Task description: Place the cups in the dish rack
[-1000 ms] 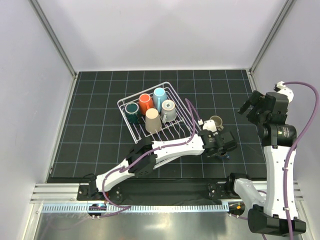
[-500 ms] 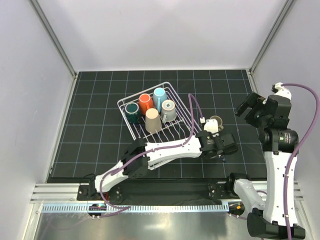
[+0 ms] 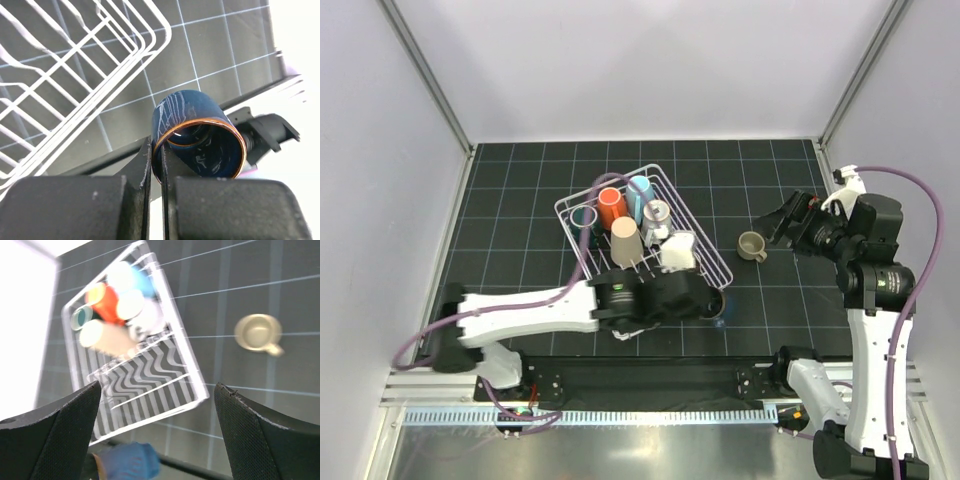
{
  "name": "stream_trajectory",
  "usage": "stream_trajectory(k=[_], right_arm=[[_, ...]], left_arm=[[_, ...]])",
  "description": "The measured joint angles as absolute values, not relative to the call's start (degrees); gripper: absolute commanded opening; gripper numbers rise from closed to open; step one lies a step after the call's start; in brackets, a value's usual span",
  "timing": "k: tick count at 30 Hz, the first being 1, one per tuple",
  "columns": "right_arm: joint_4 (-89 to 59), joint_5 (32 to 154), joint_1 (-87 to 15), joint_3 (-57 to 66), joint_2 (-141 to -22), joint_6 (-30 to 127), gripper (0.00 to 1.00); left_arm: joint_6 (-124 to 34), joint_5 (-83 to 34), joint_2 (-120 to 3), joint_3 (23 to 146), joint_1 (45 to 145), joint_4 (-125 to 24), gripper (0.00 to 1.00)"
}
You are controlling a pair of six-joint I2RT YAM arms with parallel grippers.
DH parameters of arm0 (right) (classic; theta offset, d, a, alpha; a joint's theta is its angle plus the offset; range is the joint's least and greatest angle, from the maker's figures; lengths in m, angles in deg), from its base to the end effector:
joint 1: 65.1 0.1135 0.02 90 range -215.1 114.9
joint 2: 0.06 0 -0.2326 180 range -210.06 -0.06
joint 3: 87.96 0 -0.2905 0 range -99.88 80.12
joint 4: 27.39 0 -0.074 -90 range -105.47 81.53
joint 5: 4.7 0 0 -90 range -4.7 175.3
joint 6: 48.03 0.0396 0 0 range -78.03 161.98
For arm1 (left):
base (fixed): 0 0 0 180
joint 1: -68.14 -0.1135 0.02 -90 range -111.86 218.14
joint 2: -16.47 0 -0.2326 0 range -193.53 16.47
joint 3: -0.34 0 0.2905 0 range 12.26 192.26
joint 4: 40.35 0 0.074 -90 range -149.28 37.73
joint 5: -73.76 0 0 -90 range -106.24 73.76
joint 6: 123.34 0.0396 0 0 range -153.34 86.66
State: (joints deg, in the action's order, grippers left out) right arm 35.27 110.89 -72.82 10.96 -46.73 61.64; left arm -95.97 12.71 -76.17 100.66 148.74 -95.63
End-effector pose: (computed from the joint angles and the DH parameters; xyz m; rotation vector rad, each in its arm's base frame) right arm 0.1972 -0.0095 0.3949 0.2143 2.0515 0.5888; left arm 0.0829 -0.3835 0.3044 0.1351 2.3672 -0.6763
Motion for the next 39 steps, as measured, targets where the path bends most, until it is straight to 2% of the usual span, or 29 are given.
stream_trajectory(k=[3,9,12,17,20,25,29,34,39], right_arm=[[32.8,117.7,-72.8,13.1,-45.9,63.1,0.93],[26.7,126.8,-69.7,18.4,-45.2,69.1,0.93],[23.2,127.6,-63.9,20.9,-45.2,72.6,0.93],[13.9,127.8,-48.1,26.1,-45.5,79.1,0.93],[10.1,127.6,-43.9,28.1,-45.9,82.0,0.93],[1.0,127.0,-37.2,30.3,-45.9,89.0,0.92],[-6.3,124.9,-27.1,31.7,-47.1,94.3,0.86],[-12.5,118.3,-14.7,31.7,-51.5,98.8,0.81],[-19.7,112.9,-7.6,32.0,-55.8,103.1,0.79]], left_arm=[[-93.9,13.1,-64.1,89.7,148.7,-90.3,0.00],[-88.2,13.1,-44.8,75.7,148.7,-82.7,0.00],[-86.1,13.2,-35.1,71.0,148.7,-80.5,0.00],[-83.7,14.2,-18.2,62.3,148.7,-75.1,0.00],[-82.7,14.4,-9.0,57.3,148.7,-71.9,0.00],[-80.8,14.7,-3.3,53.3,148.7,-68.7,0.00],[-79.1,14.9,-2.2,51.5,148.6,-65.9,0.00],[-77.3,16.2,-2.2,50.5,148.6,-63.1,0.00],[-76.1,17.4,-2.7,50.4,148.7,-61.0,0.00]])
